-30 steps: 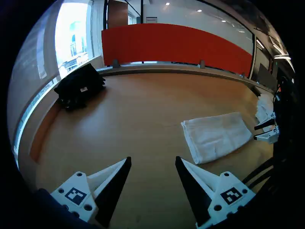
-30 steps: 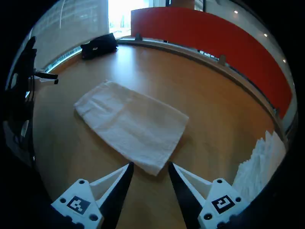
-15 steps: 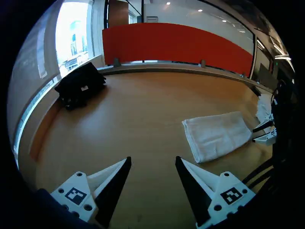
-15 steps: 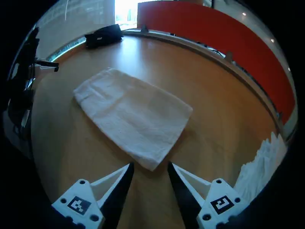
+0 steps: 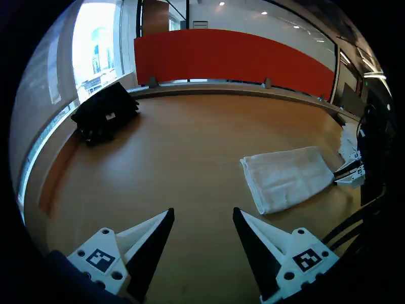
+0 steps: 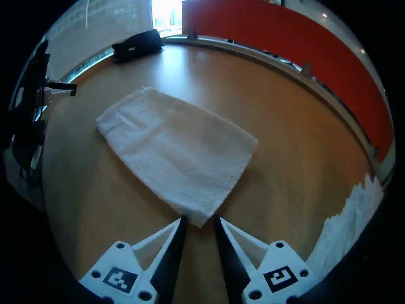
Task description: Fold towel
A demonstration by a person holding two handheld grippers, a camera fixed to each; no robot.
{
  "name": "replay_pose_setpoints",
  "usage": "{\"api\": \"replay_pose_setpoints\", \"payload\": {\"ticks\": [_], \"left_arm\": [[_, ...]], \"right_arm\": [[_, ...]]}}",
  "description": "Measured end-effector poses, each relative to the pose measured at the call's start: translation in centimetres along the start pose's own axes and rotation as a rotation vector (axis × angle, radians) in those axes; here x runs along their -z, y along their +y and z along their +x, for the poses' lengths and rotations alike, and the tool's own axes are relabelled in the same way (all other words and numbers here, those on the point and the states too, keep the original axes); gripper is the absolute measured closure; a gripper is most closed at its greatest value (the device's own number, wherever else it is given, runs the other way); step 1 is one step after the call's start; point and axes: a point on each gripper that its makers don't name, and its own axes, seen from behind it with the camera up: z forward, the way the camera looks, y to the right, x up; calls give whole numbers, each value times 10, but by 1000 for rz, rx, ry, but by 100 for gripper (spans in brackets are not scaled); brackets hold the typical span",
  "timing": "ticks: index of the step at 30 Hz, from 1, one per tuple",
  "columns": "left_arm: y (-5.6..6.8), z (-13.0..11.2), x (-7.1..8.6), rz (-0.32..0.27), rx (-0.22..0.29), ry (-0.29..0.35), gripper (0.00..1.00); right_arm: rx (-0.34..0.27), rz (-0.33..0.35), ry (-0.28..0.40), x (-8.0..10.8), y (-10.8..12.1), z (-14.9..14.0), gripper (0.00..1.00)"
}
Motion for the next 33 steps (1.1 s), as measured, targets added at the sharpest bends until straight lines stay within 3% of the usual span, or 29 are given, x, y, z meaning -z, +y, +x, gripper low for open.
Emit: {"api": "replay_pose_setpoints", "payload": {"ticks": [9,21,33], "left_arm": [[-2,-3,0,2,4,-4,15],[-4,-4,0,2,7,-7,15],[-8,0,4,8,17,4,15]], "right_arm": [[-20,3,11,-2,-2,1,96],[-14,7,52,8,-8,19,97],[90,19,134,32,-21,85,97]]}}
